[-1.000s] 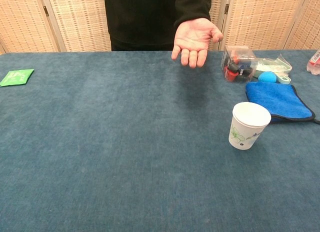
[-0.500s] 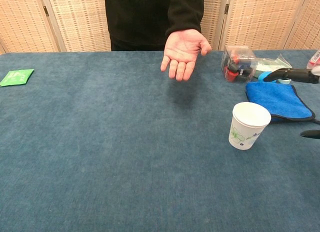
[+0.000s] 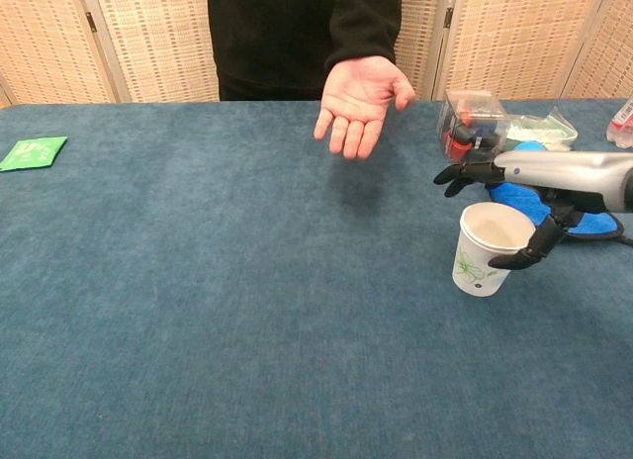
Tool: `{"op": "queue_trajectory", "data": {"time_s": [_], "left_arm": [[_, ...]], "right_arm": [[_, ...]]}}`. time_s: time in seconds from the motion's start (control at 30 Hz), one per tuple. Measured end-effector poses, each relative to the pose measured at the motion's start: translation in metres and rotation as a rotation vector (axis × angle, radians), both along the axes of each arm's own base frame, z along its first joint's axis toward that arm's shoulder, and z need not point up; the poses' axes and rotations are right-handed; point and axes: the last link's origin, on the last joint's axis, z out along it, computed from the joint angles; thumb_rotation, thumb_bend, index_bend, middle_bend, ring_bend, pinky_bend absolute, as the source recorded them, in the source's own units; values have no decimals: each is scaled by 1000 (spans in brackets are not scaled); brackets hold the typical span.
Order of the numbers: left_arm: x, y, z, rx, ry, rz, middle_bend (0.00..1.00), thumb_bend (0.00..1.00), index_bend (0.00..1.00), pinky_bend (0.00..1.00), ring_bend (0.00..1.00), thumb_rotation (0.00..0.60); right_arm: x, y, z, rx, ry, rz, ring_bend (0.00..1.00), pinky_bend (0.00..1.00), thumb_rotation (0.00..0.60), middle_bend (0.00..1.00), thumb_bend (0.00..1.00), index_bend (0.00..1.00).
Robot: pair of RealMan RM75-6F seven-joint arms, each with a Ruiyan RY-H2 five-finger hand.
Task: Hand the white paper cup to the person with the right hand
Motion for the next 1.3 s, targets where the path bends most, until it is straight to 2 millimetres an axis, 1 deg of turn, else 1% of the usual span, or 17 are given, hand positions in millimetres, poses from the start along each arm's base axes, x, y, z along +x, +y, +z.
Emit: {"op": "queue_trajectory", "data": {"time_s": [0.07, 0.13, 0.17, 0.3, 0.43, 0.53, 0.63, 0.77, 0.83, 0.87, 0.97, 1.07, 1.17, 1.3], "left_arm": [[0, 0, 0, 1, 2, 0, 0, 269, 69, 174, 0, 600], [0, 0, 0, 3, 7, 0, 0, 269, 70, 174, 0, 600], [-1, 0, 0, 4, 8, 1, 0, 269, 70, 174, 0, 600], [-1, 0, 0, 6, 15, 5, 0, 269, 69, 174, 0, 600], [-1, 0, -1, 7, 18, 11, 0, 269, 70, 174, 0, 600], [-1, 1, -1, 5, 16, 12, 0, 269, 70, 173, 0, 600], [-1, 2, -1, 3, 12, 13, 0, 269, 72, 173, 0, 600], [-2, 4, -1, -2, 4, 18, 0, 269, 74, 174, 0, 600], [-2, 4, 0, -2, -2, 21, 0, 269, 75, 174, 0, 600], [-3, 5, 0, -2, -5, 22, 0, 269, 76, 174, 0, 600], [-4, 6, 2, 0, -12, 29, 0, 269, 76, 174, 0, 600], [-6, 7, 4, 0, -19, 37, 0, 269, 77, 174, 0, 600], [-8, 8, 4, -6, -18, 44, 0, 269, 77, 174, 0, 600], [-9, 9, 5, -3, -21, 52, 0, 269, 77, 174, 0, 600]], "right_arm": [[0, 0, 0, -13, 3, 6, 425, 578, 600, 439, 357, 389], [1, 0, 1, -31, 4, 17, 491, 653, 600, 488, 399, 452], [1, 0, 2, -46, 4, 26, 506, 668, 600, 501, 414, 468], [7, 4, 8, -96, -10, 59, 513, 674, 600, 507, 423, 476], [20, 10, 20, -128, -49, 93, 513, 674, 600, 507, 406, 476], [38, 12, 32, -156, -90, 125, 513, 675, 600, 507, 393, 476], [63, 8, 47, -207, -131, 172, 513, 674, 600, 504, 380, 476], [96, -11, 64, -292, -165, 207, 513, 674, 600, 495, 365, 476], [110, -21, 67, -324, -175, 214, 513, 674, 600, 486, 357, 476], [118, -27, 67, -338, -176, 216, 513, 674, 600, 481, 352, 476], [133, -43, 60, -356, -174, 209, 509, 659, 600, 461, 336, 476], [142, -57, 50, -361, -162, 202, 483, 631, 600, 431, 311, 476], [148, -65, 41, -368, -146, 212, 461, 609, 600, 413, 294, 476], [147, -75, 31, -374, -130, 215, 416, 559, 600, 372, 287, 447]]}}
